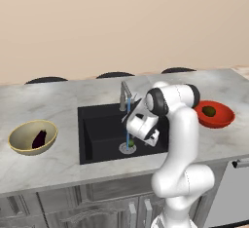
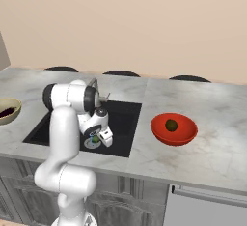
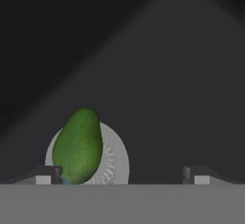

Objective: Pick the avocados from the sink and place them in one bowl. Place the eggplant in the other bowl. Then turn off the sink faucet.

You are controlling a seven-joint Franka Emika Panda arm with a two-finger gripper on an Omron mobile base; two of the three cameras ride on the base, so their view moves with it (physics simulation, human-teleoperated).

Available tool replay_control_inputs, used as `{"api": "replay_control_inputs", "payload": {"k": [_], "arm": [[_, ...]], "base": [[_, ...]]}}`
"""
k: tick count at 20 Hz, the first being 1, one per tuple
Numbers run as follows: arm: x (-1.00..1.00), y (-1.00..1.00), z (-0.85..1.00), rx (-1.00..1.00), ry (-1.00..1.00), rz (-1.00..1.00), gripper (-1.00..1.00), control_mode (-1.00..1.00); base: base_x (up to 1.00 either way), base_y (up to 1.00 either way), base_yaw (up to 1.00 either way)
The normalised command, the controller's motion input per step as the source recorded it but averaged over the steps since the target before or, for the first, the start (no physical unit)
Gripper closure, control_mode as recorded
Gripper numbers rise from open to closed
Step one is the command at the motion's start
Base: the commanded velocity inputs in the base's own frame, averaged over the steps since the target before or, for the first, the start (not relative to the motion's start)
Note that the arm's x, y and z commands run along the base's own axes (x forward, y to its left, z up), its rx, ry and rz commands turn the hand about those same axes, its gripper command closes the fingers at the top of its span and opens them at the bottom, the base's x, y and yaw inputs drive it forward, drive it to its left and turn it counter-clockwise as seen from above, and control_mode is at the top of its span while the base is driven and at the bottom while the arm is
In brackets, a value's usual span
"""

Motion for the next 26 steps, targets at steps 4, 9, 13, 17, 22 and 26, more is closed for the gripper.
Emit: {"api": "replay_control_inputs", "payload": {"k": [4,9,13,17,22,26], "arm": [[0.17,0.05,-0.21,0.0,-0.05,-0.02,-1.0,-1.0],[0.17,0.09,-0.2,0.0,-0.03,-0.02,-1.0,-1.0],[0.04,0.14,-0.17,0.0,-0.01,-0.01,-1.0,-1.0],[0.0,0.12,-0.15,0.0,0.0,-0.02,-1.0,-1.0],[0.07,0.08,-0.12,0.0,0.0,-0.01,-1.0,-1.0],[0.17,0.06,-0.07,0.0,-0.01,-0.02,-1.0,-1.0]], "base": [[0.0,0.0,0.0],[0.0,0.0,0.0],[0.0,0.0,0.0],[0.0,0.0,0.0],[0.0,0.0,0.0],[0.0,0.0,0.0]]}}
